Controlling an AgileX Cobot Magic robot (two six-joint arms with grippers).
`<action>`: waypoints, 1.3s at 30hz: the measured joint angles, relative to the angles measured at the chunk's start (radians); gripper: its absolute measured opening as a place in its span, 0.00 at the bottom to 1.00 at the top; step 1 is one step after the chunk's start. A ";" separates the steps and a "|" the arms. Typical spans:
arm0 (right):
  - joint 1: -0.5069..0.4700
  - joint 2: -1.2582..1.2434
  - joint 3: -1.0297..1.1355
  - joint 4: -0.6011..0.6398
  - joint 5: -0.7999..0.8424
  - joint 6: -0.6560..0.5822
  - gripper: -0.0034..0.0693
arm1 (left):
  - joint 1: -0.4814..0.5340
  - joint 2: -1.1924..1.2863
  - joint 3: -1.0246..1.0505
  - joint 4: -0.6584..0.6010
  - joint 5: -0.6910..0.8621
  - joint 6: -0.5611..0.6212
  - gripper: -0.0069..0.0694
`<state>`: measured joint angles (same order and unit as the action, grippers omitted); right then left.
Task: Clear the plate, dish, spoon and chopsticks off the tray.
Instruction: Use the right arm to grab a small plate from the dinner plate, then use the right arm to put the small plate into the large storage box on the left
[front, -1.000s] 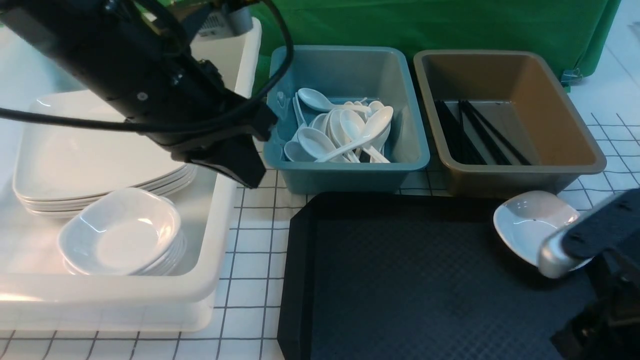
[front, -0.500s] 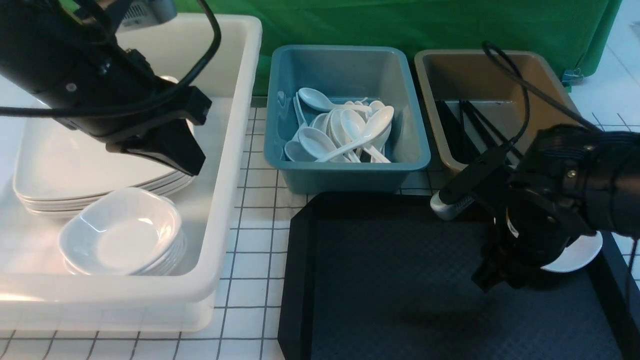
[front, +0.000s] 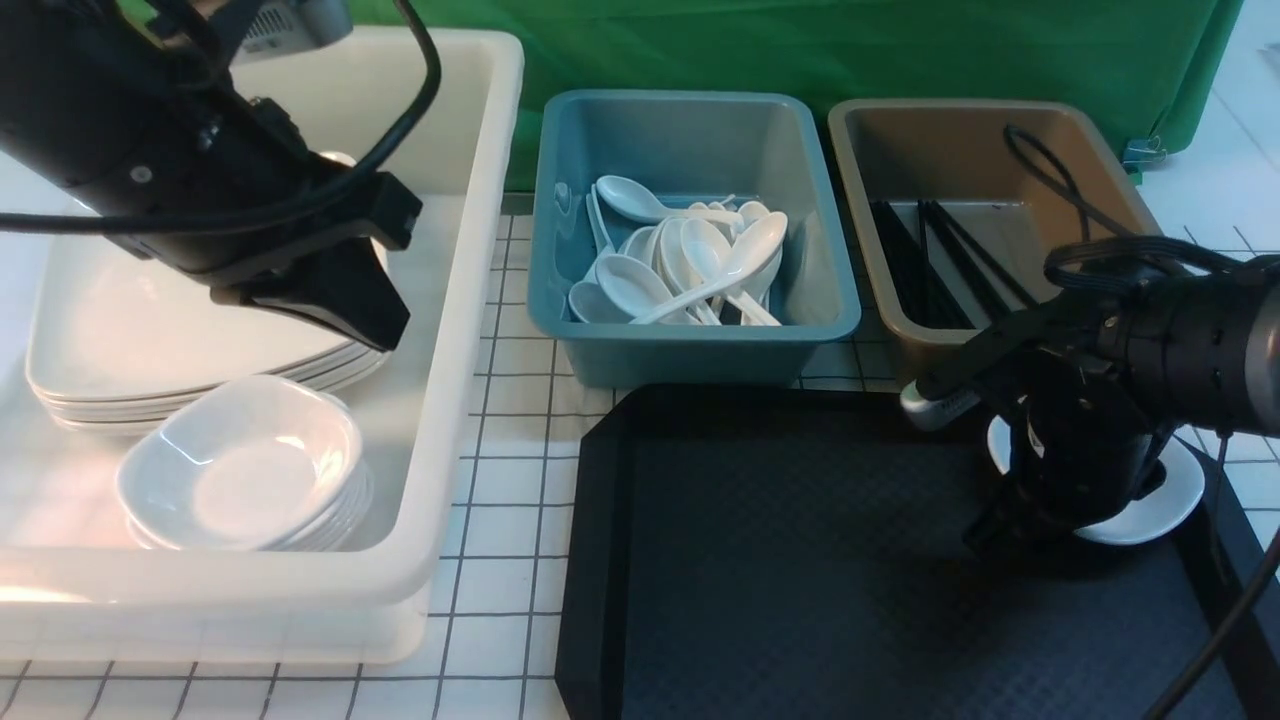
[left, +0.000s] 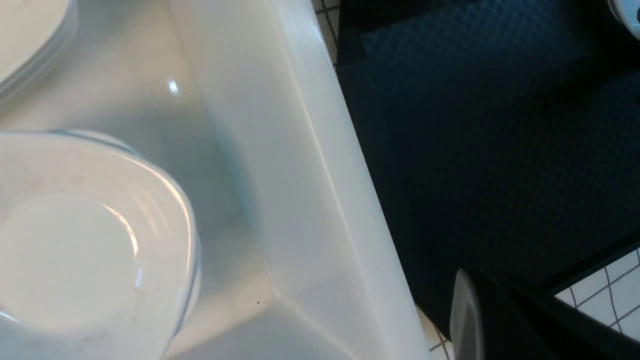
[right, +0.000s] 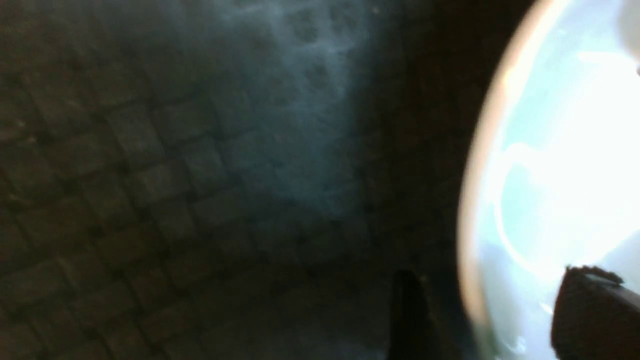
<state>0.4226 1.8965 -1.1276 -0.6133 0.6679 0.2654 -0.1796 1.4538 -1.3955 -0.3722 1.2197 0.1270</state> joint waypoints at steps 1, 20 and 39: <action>0.000 0.003 0.000 0.008 -0.001 -0.006 0.54 | 0.000 0.000 0.000 0.001 0.000 0.001 0.10; 0.127 -0.306 -0.003 0.242 0.136 -0.195 0.16 | 0.265 -0.166 -0.005 -0.015 0.003 0.044 0.10; 0.659 -0.282 -0.428 0.585 -0.091 -0.673 0.16 | 0.547 -0.174 0.013 -0.015 0.002 0.045 0.10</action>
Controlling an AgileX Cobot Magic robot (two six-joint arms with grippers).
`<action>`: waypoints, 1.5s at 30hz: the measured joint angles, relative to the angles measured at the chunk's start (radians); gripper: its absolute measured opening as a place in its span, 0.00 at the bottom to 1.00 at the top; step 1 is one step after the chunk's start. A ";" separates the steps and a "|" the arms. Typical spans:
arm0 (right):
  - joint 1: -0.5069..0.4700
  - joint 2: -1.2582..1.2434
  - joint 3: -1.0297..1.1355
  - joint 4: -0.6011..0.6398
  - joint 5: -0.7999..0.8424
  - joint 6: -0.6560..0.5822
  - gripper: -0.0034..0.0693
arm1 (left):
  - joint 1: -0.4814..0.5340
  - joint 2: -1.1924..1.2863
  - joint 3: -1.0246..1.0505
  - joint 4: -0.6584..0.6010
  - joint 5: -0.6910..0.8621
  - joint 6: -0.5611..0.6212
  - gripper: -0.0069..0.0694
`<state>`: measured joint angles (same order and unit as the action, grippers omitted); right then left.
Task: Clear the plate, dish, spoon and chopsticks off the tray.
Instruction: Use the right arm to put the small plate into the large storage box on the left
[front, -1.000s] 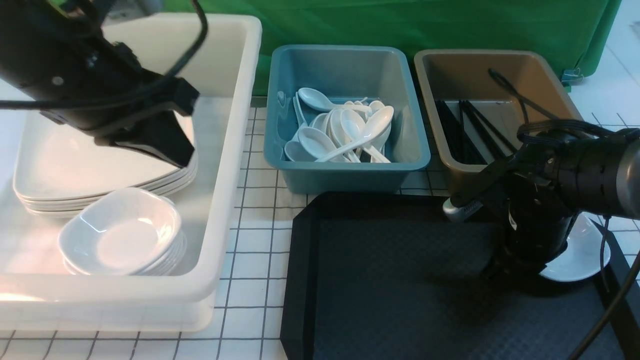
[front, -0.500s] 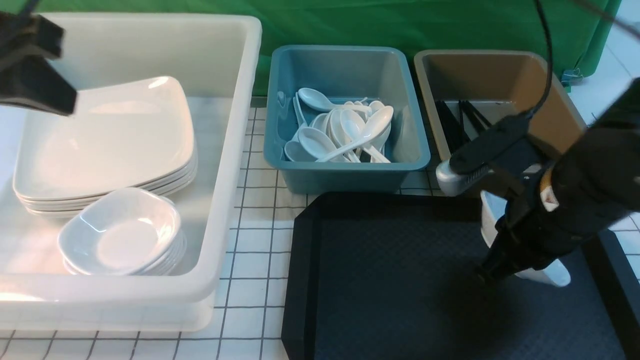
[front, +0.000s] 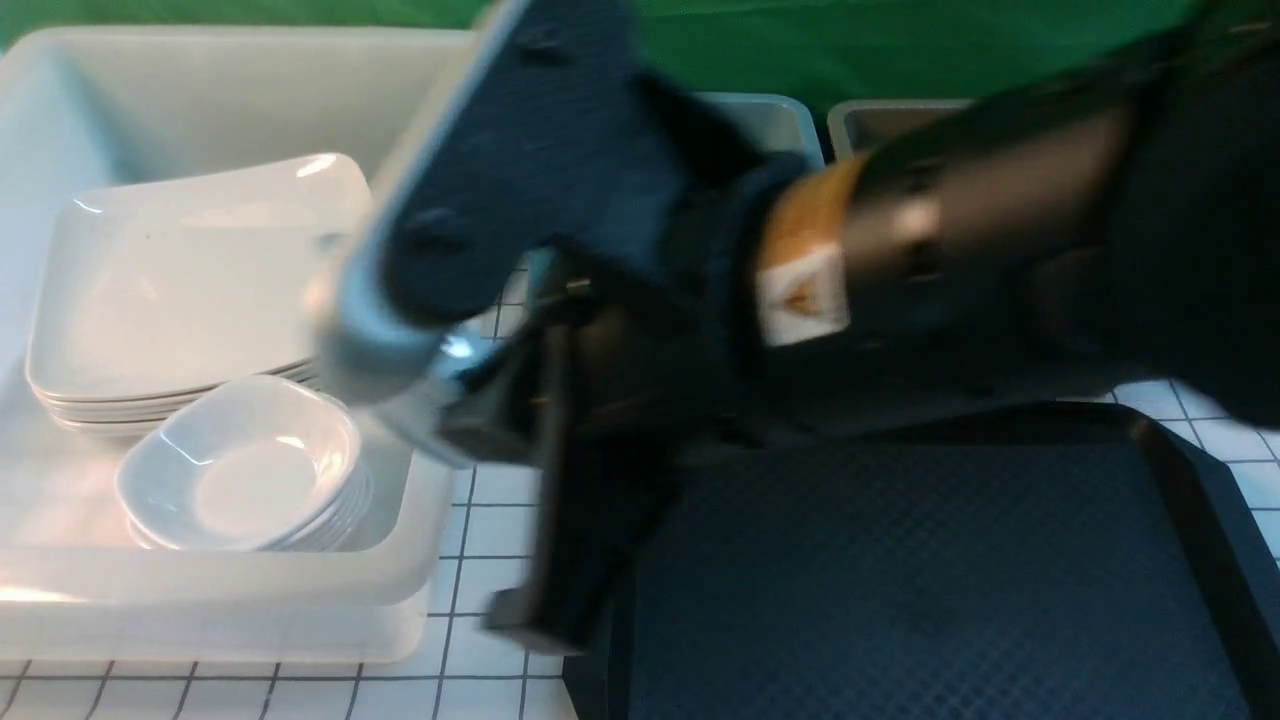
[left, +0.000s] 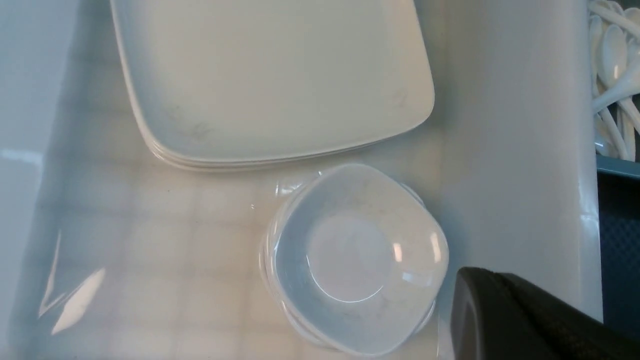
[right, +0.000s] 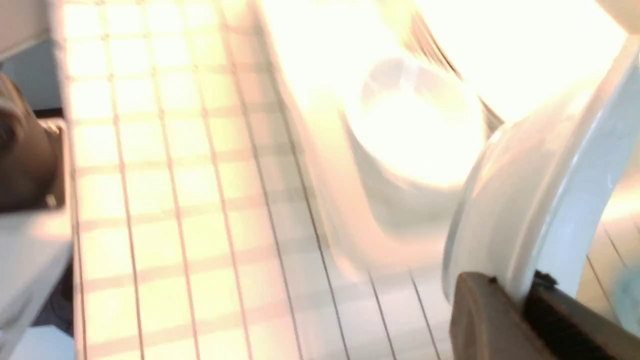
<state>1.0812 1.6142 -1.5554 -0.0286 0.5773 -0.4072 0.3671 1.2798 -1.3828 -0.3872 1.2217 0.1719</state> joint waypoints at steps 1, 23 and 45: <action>0.009 0.044 -0.038 0.005 -0.014 -0.013 0.16 | 0.000 0.000 0.006 0.000 0.001 -0.002 0.10; 0.021 0.633 -0.442 -0.024 -0.142 -0.037 0.23 | 0.000 0.000 0.015 0.073 -0.048 -0.122 0.10; 0.020 0.374 -0.506 -0.153 0.469 0.051 0.20 | -0.030 0.000 0.016 -0.019 -0.011 -0.060 0.10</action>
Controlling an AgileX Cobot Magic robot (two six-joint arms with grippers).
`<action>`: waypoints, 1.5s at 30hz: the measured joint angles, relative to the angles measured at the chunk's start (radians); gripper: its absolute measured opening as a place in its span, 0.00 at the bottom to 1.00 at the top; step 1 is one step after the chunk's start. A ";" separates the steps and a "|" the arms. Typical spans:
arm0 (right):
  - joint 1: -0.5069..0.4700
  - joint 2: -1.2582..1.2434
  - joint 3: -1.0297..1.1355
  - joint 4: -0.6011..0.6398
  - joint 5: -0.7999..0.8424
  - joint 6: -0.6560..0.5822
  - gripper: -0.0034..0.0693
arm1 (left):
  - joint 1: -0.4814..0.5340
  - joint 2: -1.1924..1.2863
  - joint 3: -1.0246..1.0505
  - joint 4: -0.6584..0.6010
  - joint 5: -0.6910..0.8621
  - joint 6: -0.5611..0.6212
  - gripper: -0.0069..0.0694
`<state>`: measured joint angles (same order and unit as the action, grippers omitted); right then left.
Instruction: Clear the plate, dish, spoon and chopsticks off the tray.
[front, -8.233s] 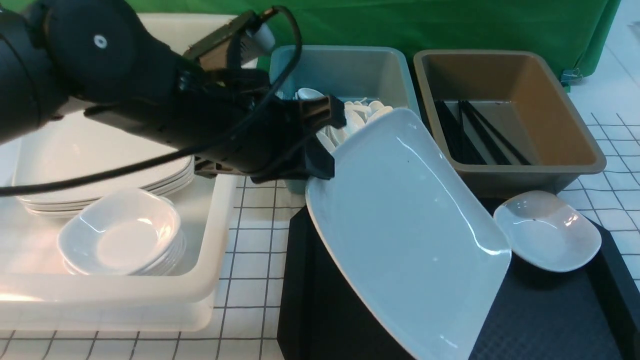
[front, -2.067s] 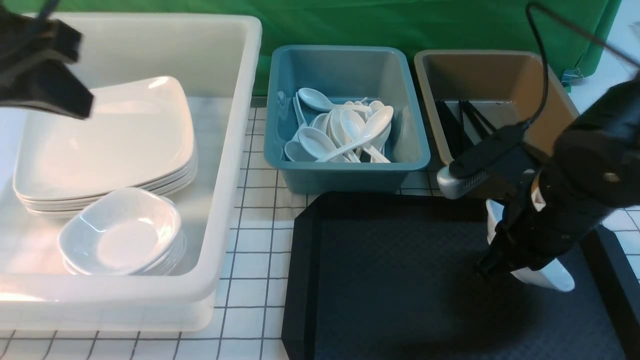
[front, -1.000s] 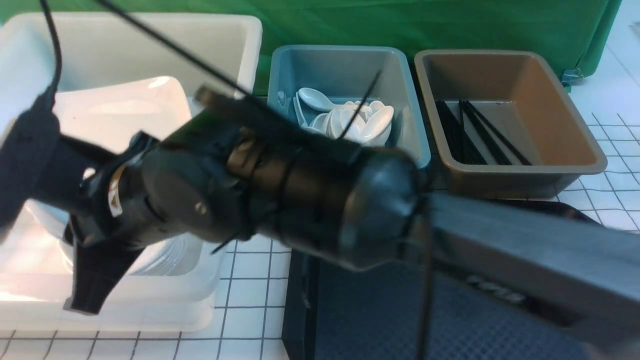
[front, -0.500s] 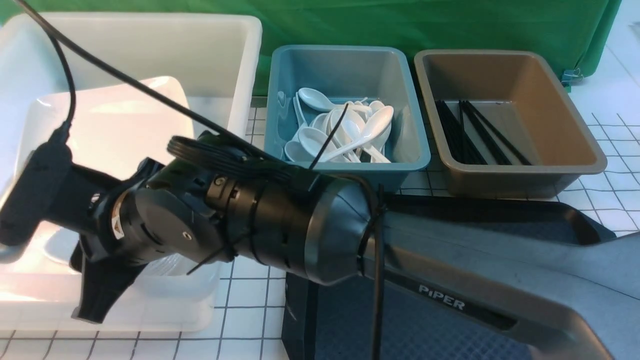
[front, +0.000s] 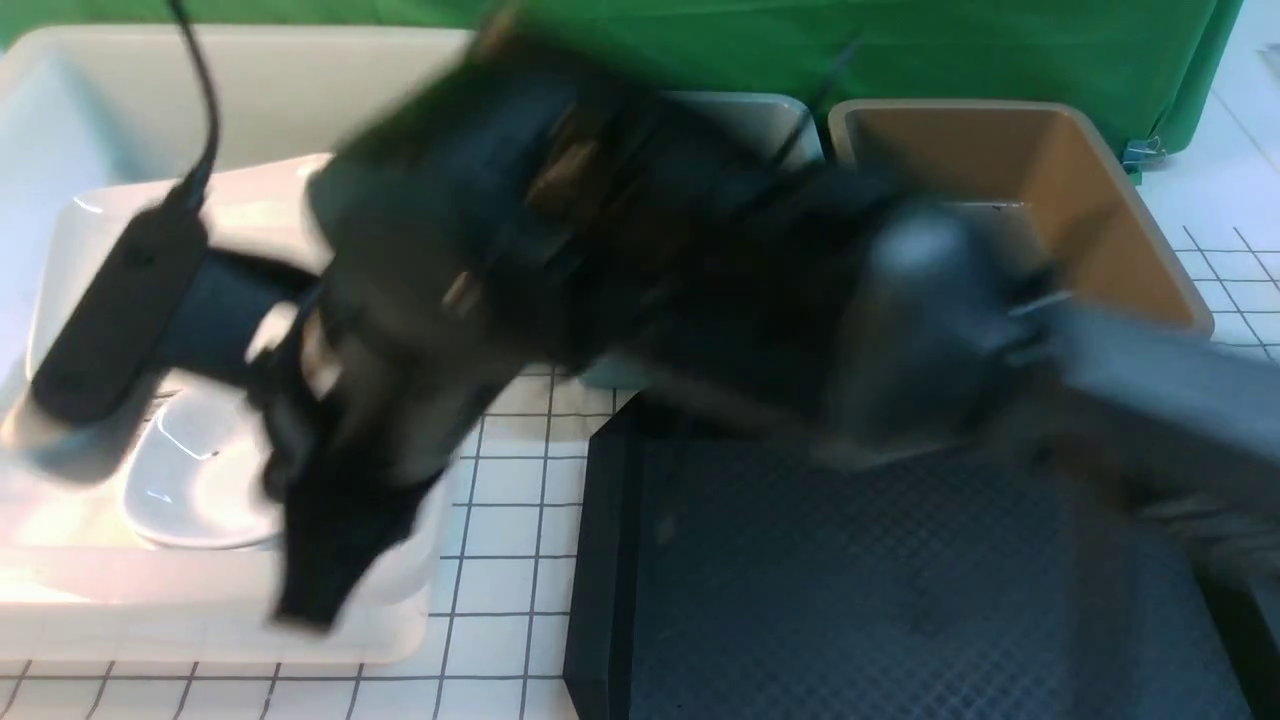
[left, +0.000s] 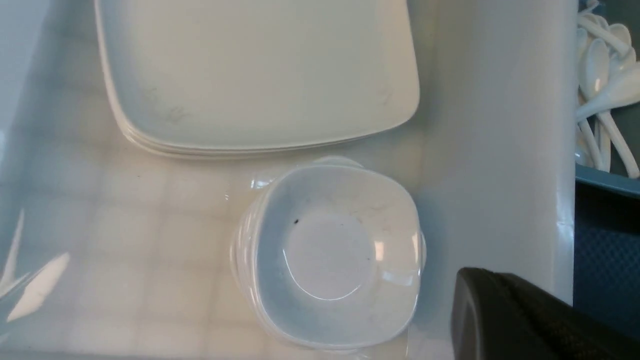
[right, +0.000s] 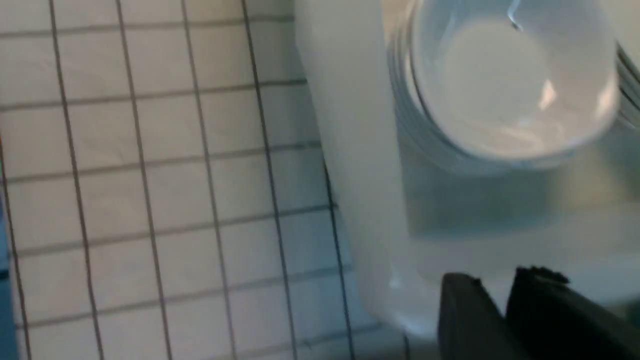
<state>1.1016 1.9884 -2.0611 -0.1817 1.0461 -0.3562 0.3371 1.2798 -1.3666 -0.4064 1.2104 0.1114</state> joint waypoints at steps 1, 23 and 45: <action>0.000 -0.023 -0.008 -0.019 0.035 0.000 0.16 | -0.011 0.000 0.002 -0.001 0.002 0.005 0.10; -0.110 -1.100 0.487 -0.091 0.088 0.273 0.09 | -0.152 0.000 0.056 0.009 -0.034 0.048 0.10; -0.110 -1.689 1.608 -0.077 -0.817 0.539 0.09 | -0.152 0.000 0.056 0.000 -0.038 0.062 0.10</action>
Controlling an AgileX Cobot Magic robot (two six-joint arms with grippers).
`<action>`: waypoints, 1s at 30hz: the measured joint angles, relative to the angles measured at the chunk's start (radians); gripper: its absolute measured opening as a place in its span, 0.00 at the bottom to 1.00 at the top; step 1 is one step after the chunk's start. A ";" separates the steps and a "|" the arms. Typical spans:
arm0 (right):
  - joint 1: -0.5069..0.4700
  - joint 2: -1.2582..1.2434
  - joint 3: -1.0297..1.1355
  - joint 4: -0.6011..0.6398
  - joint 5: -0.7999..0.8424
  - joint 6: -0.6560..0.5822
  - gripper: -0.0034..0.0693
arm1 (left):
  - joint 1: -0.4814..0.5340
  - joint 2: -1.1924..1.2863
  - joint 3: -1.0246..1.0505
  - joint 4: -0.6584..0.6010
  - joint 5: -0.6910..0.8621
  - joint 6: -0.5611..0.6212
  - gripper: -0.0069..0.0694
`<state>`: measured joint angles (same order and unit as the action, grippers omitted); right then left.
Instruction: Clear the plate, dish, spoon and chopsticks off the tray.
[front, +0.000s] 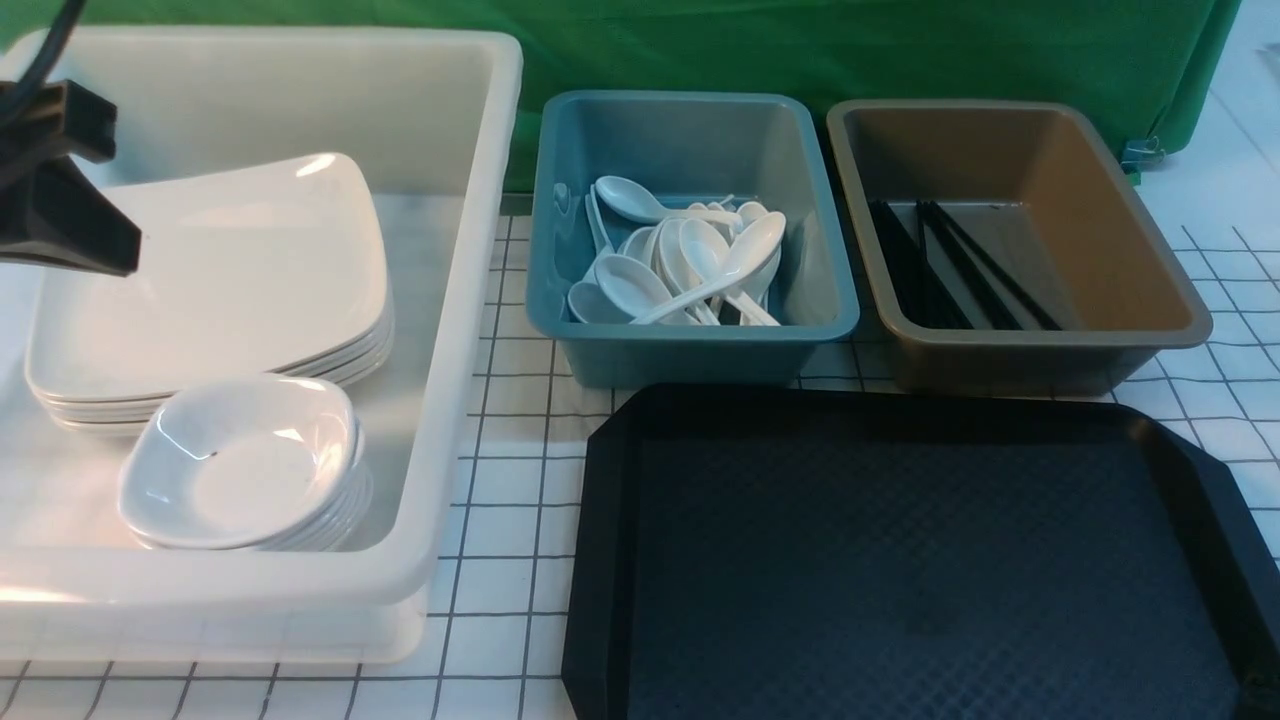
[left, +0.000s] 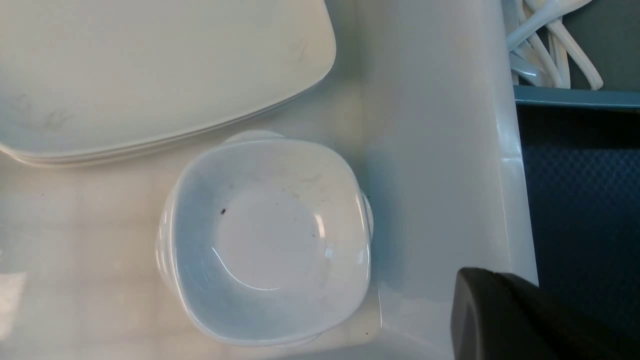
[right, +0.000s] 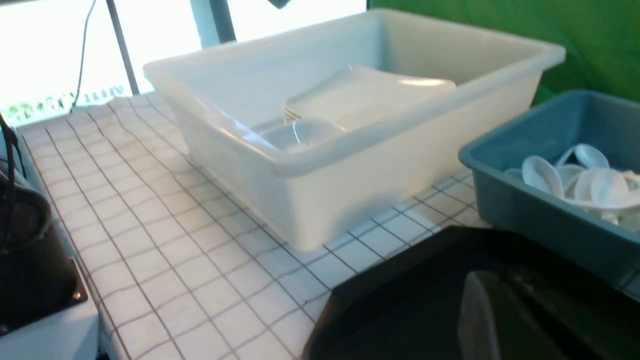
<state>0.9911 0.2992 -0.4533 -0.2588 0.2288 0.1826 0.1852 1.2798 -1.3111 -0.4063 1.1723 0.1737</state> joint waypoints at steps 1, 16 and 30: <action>0.000 0.000 0.000 0.000 0.000 0.000 0.09 | 0.000 0.000 0.000 0.000 0.001 0.002 0.10; 0.000 0.000 0.004 0.000 -0.031 0.023 0.12 | 0.000 0.000 0.000 -0.014 0.012 0.029 0.10; 0.000 0.000 0.004 0.000 -0.031 0.024 0.16 | 0.000 0.000 0.000 -0.040 0.049 -0.404 0.10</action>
<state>0.9911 0.2992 -0.4488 -0.2588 0.1979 0.2065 0.1852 1.2798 -1.3111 -0.4465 1.2211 -0.2305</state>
